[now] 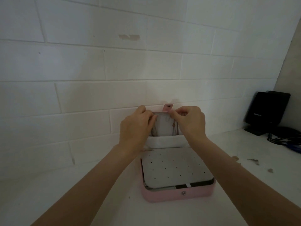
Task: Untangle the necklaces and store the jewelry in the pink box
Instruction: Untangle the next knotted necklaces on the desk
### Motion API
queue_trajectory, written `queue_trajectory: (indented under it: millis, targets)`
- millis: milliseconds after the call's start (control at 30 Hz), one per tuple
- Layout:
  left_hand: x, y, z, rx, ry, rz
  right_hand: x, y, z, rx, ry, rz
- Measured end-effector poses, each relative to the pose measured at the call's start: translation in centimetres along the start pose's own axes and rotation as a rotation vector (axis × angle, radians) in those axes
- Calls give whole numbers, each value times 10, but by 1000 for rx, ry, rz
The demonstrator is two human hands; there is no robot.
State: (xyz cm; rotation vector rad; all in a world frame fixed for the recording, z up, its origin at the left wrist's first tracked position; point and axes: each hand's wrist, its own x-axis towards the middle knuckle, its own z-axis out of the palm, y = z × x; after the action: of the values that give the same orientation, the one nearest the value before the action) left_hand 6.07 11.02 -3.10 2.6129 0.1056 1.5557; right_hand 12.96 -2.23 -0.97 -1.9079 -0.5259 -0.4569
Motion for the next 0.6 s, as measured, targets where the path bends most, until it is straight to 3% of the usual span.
queue_trajectory:
  millis: [167, 400, 600]
  targets:
    - [2, 4, 1, 136, 52, 35, -3, -3, 6, -64, 28, -39]
    - [-2, 2, 7, 44, 88, -67, -9, 6, 9, -235, 78, -119]
    - [3, 4, 8, 206, 125, 34, -12, 12, 13, -210, 59, -111]
